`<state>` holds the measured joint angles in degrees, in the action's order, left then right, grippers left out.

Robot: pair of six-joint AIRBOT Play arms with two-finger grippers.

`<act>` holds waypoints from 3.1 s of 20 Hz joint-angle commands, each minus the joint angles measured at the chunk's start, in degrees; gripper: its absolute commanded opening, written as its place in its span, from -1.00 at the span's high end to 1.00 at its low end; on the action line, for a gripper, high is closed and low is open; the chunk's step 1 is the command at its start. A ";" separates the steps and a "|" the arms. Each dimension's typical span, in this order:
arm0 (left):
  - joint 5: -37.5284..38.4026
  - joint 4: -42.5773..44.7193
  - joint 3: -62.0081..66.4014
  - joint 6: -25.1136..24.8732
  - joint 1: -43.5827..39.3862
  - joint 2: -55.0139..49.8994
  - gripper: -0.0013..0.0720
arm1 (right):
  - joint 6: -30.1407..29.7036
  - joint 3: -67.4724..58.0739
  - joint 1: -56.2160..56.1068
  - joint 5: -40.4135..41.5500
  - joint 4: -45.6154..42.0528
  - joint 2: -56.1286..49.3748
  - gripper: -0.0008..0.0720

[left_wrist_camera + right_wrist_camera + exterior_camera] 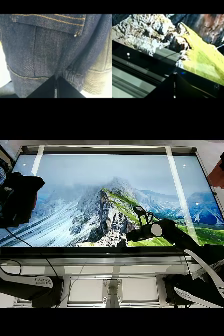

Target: Fold the clothes and pants, and hang the long-sleeved shirts on hangers.

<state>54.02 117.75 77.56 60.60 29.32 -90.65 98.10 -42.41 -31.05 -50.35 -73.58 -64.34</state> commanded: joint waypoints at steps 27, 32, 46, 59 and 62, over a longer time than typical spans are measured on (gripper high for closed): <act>26.03 -21.84 23.54 0.22 -58.73 15.19 0.94 | -36.54 -11.69 -0.09 -3.41 3.32 15.17 -0.08; 31.12 -22.10 23.56 0.72 -59.32 16.65 0.94 | -48.30 -10.23 -3.06 5.40 13.25 3.93 -0.46; 34.05 -21.79 23.61 2.49 -62.90 22.49 0.94 | -43.04 -14.95 -10.43 28.24 10.88 -16.74 -0.50; 33.46 -20.17 25.49 4.87 -62.88 23.17 0.93 | -40.98 -14.97 -14.16 29.05 16.59 -22.49 0.62; 33.48 -12.11 28.24 7.50 -62.84 23.58 0.93 | -32.20 -14.97 -13.03 26.36 16.61 -21.16 0.93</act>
<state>88.01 99.20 103.83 66.15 -33.56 -67.44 58.94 -57.41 -44.75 -21.41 -57.25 -86.13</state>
